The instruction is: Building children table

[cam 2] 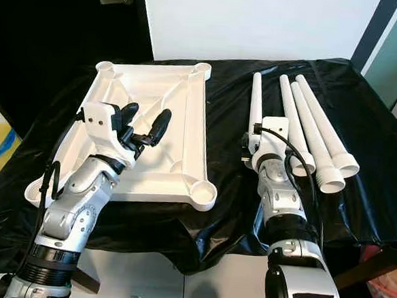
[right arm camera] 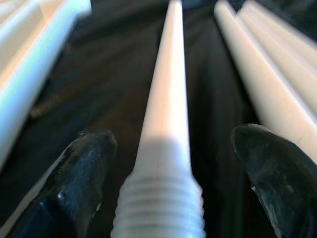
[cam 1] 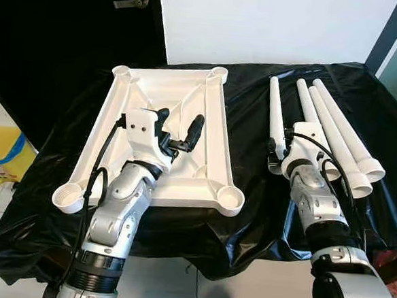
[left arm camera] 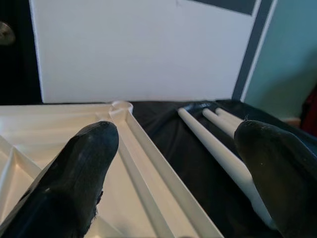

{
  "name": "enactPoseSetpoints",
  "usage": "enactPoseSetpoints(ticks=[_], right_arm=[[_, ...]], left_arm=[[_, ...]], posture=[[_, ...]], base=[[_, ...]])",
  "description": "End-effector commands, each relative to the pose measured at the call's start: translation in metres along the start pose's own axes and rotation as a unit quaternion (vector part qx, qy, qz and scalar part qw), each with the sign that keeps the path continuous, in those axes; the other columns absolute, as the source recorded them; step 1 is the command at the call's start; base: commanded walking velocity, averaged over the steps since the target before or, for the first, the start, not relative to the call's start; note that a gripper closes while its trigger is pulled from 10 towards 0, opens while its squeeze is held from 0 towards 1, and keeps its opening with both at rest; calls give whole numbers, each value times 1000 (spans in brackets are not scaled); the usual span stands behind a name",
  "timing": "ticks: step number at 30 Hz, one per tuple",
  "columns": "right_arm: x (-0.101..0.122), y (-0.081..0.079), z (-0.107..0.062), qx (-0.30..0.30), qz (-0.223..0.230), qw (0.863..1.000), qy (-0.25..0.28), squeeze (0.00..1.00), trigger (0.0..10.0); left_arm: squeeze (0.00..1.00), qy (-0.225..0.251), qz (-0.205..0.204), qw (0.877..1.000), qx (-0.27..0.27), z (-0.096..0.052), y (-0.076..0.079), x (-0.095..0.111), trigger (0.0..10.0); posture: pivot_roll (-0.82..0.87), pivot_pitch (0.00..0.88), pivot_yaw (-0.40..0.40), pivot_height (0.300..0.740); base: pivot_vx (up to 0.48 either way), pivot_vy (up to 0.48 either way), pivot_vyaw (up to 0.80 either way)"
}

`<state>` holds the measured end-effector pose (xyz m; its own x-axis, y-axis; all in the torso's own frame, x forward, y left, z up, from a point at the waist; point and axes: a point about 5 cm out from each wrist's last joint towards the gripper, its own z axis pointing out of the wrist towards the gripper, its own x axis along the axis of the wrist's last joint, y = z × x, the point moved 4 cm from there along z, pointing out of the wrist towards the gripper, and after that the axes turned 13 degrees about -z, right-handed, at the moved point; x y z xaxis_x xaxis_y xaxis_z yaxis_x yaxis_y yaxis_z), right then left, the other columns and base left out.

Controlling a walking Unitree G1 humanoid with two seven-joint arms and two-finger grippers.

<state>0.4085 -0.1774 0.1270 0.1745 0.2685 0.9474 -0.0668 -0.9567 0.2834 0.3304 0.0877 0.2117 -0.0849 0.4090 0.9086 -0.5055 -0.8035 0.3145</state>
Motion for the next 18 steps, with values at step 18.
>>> enactPoseSetpoints(ticks=[18], right_arm=[[-29,-18,6,16,6,997,-77,0,10000]], left_arm=[[0,-35,1,995,-90,-8,21,-3,10000]], posture=[[-55,30,23,740]], base=[[0,0,0]])
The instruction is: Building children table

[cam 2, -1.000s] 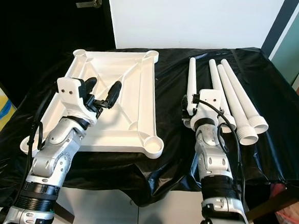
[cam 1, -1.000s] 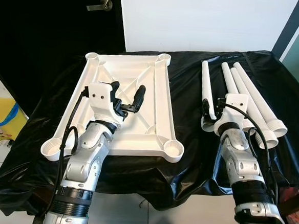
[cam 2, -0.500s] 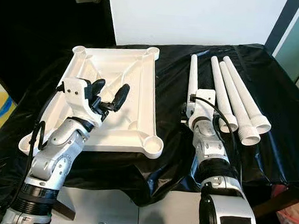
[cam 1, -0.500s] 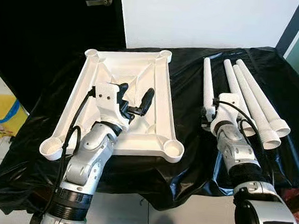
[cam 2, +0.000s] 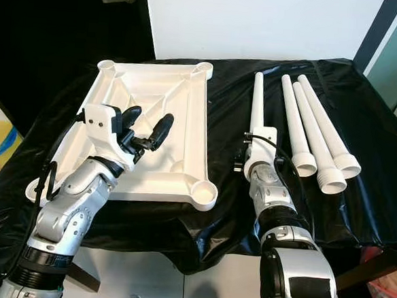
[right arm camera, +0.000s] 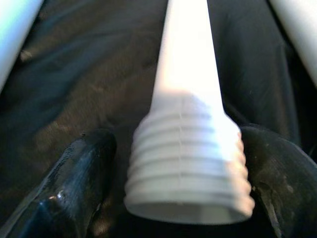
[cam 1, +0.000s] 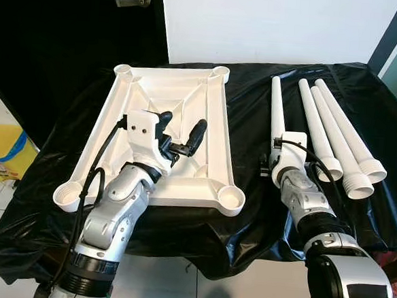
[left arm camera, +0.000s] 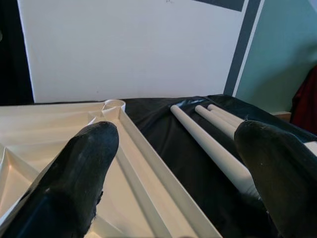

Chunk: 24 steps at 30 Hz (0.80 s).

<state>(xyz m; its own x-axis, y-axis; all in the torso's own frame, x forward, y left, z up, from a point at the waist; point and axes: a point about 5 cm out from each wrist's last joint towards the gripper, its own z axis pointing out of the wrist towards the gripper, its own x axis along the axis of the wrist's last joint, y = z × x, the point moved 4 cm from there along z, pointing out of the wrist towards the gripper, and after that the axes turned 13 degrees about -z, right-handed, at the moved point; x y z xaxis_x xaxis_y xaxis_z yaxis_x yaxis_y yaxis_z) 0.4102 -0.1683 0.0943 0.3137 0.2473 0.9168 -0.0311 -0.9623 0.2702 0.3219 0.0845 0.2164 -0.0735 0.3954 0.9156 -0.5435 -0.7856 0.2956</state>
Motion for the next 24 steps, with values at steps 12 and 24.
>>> enactPoseSetpoints(ticks=[12,24], right_arm=[[-8,2,2,2,2,1000,-13,0,0],[20,3,-7,16,48,993,108,0,10000]], left_arm=[[0,-24,-1,998,-64,-1,13,-7,10000],[0,-49,2,998,-26,6,-2,-18,10000]], posture=[[-65,16,17,740],[-80,0,11,740]], base=[[0,0,0],[0,0,0]])
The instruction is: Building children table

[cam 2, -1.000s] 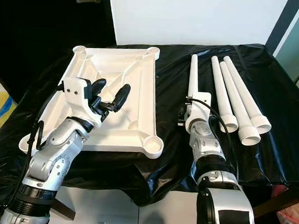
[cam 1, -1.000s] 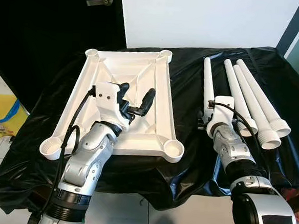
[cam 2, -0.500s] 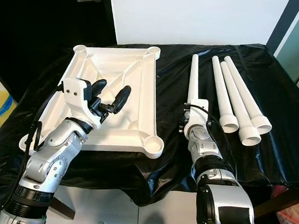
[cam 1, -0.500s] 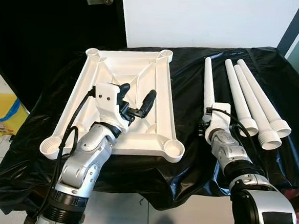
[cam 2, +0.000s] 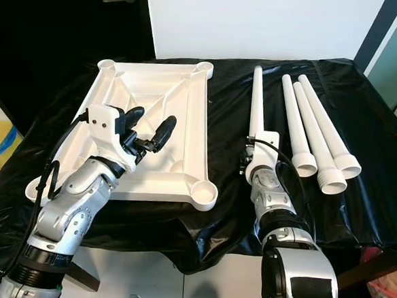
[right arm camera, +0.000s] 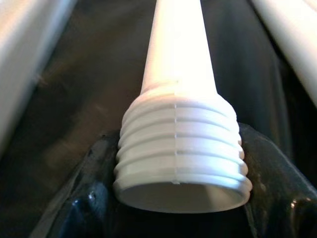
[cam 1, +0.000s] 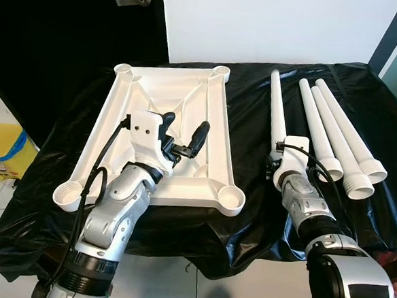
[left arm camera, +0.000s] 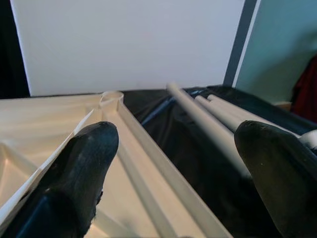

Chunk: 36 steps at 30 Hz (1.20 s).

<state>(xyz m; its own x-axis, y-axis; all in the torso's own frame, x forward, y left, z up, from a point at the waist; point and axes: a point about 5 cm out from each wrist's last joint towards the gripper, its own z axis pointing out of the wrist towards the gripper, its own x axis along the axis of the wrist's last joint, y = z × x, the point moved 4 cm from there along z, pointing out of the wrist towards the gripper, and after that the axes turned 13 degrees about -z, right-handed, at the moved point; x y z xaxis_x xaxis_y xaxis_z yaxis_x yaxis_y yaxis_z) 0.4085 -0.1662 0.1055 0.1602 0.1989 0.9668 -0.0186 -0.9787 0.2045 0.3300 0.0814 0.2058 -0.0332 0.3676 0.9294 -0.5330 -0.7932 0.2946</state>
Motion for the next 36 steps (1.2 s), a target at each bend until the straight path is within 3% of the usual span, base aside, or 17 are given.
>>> enactPoseSetpoints(ticks=[1,3,9,10,11,12,16,19,21,24,25,27,30,32,36], right_arm=[[10,1,-1,1,17,999,30,0,10000],[17,4,-8,6,30,996,78,0,10000],[26,8,-17,8,31,992,126,0,10000],[33,5,-24,24,20,986,162,0,10000],[33,5,-24,24,20,986,162,0,10000],[39,1,-31,43,16,980,191,0,10000],[47,-8,-44,80,10,968,236,0,10000],[49,-13,-50,100,10,963,252,0,10000],[53,-25,-62,138,10,951,277,0,10000],[55,-32,-69,161,5,944,288,0,10000],[55,-40,-76,185,-4,937,296,0,10000],[55,-53,-86,223,-3,927,302,0,10000],[55,-53,-86,223,-3,927,302,0,10000],[53,-63,-94,248,-9,920,305,0,10000],[52,-73,-102,274,-21,910,311,0,10000]], left_arm=[[0,-24,1,999,-32,1,3,-6,10000],[0,-35,-28,999,-19,6,-3,-9,10000],[0,-39,-60,997,-18,12,-5,-8,10000],[525,-39,-87,995,-29,16,-3,-6,10000],[525,-39,-87,995,-29,16,-3,-6,10000],[1000,-34,-117,991,-46,20,0,-2,10000],[1000,-40,-163,981,-99,26,12,3,10000],[1000,-50,-162,977,-132,27,20,3,10000],[1000,-73,-158,966,-192,26,38,1,10000],[1000,-83,-164,961,-208,28,44,-1,10000],[0,-92,-177,955,-220,31,49,-1,10000],[0,-105,-206,945,-230,35,52,-1,10000],[0,-105,-206,945,-230,35,52,-1,10000],[0,-102,-239,935,-242,40,53,6,10000],[0,-99,-262,929,-240,44,50,13,10000]], posture=[[-80,0,11,740],[-88,0,13,740],[-92,0,13,740],[-99,0,15,740],[-99,0,15,740],[-109,0,18,740],[-114,0,20,740],[-117,0,23,740],[-123,0,30,740],[-134,0,39,740],[-142,0,46,740],[-150,0,54,740],[-150,0,54,740],[-159,0,65,740],[-163,0,74,740]], base=[[0,0,0],[0,0,0],[0,0,0],[0,0,0],[0,0,0],[0,0,0],[0,0,0],[0,0,0],[0,0,0],[0,0,0],[0,0,0],[0,0,0],[0,0,0],[0,0,0],[0,0,0]])
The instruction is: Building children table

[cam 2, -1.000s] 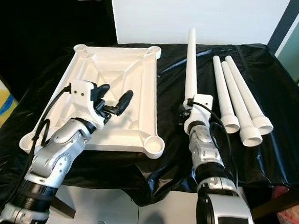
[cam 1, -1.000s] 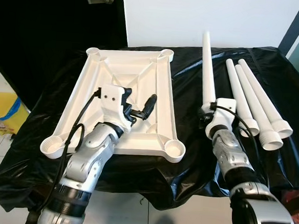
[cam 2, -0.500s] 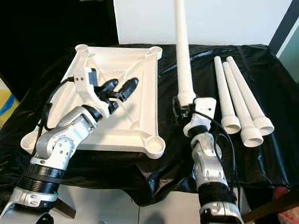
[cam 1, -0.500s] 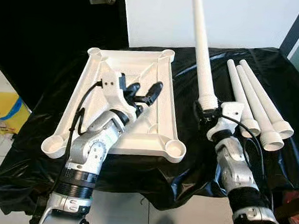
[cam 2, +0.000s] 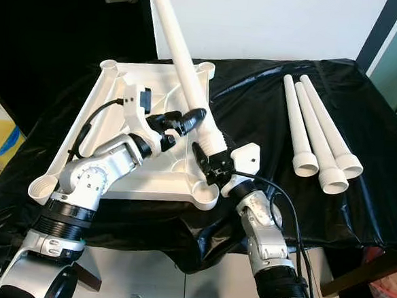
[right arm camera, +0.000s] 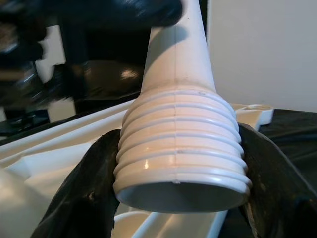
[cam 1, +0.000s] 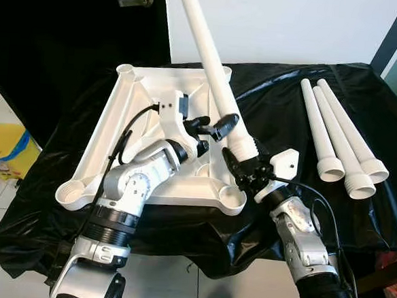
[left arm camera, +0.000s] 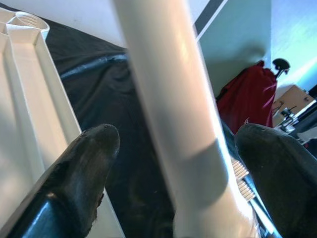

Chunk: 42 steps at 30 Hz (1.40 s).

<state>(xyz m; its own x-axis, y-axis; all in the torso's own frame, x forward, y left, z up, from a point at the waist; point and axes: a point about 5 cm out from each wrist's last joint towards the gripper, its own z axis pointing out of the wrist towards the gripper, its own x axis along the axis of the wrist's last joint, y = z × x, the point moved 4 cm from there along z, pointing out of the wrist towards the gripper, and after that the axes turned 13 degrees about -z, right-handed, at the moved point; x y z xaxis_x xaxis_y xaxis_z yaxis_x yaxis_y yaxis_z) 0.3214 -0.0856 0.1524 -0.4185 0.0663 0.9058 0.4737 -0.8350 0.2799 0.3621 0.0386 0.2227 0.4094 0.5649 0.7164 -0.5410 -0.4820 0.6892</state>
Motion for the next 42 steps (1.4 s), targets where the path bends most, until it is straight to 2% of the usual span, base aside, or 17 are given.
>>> enactPoseSetpoints(ticks=[1,7,8,9,10,14,17,22,23,25,26,27,33,42], right_arm=[[7,-11,1,29,-5,999,14,0,10000],[7,-20,-3,55,-13,998,15,0,10000],[6,-25,-6,68,-18,997,13,0,10000],[6,-25,-6,68,-18,997,13,0,10000],[5,-31,-13,88,-22,996,7,0,10000],[6,-32,-16,93,-21,995,5,0,10000],[6,-32,-17,97,-24,995,2,0,10000],[6,-32,-17,99,-27,995,1,0,10000],[6,-33,-17,99,-27,995,1,0,10000],[6,-33,-17,99,-27,995,1,0,10000],[6,-33,-17,98,-27,995,1,0,10000],[7,-33,-16,97,-27,995,1,0,10000],[7,-32,-15,93,-22,995,0,0,10000],[7,-29,-15,85,-14,996,-3,0,10000]], left_arm=[[0,-38,-15,984,-174,-4,31,0,10000],[0,-24,-34,984,-172,-3,29,9,10000],[0,-12,-40,986,-163,-2,25,19,10000],[0,-12,-40,986,-163,-2,25,19,10000],[0,13,-32,989,-141,-1,16,40,10000],[0,21,-15,991,-128,-2,10,55,10000],[0,44,-35,993,-108,-2,3,75,10000],[0,49,-42,994,-93,-1,1,78,10000],[0,49,-46,994,-87,0,-1,76,8980],[0,49,-48,994,-86,0,-2,75,8980],[0,50,-55,994,-85,0,-3,75,1843],[0,52,-60,993,-86,0,-3,75,235],[0,52,-67,990,-116,-2,5,79,0],[0,51,-65,990,-114,-2,5,79,0]], posture=[[-163,0,74,740],[-161,0,77,740],[-159,0,79,740],[-159,0,79,740],[-157,0,81,740],[-157,1,83,740],[-153,4,85,740],[-152,7,88,740],[-150,7,88,740],[-150,7,88,740],[-149,7,87,740],[-148,7,87,740],[-145,2,84,740],[-147,0,81,740]], base=[[0,0,0],[0,0,0],[0,0,0],[0,0,0],[0,0,0],[0,0,0],[0,0,0],[0,0,0],[0,0,0],[0,0,0],[0,0,0],[0,0,0],[0,0,0],[0,0,0]])
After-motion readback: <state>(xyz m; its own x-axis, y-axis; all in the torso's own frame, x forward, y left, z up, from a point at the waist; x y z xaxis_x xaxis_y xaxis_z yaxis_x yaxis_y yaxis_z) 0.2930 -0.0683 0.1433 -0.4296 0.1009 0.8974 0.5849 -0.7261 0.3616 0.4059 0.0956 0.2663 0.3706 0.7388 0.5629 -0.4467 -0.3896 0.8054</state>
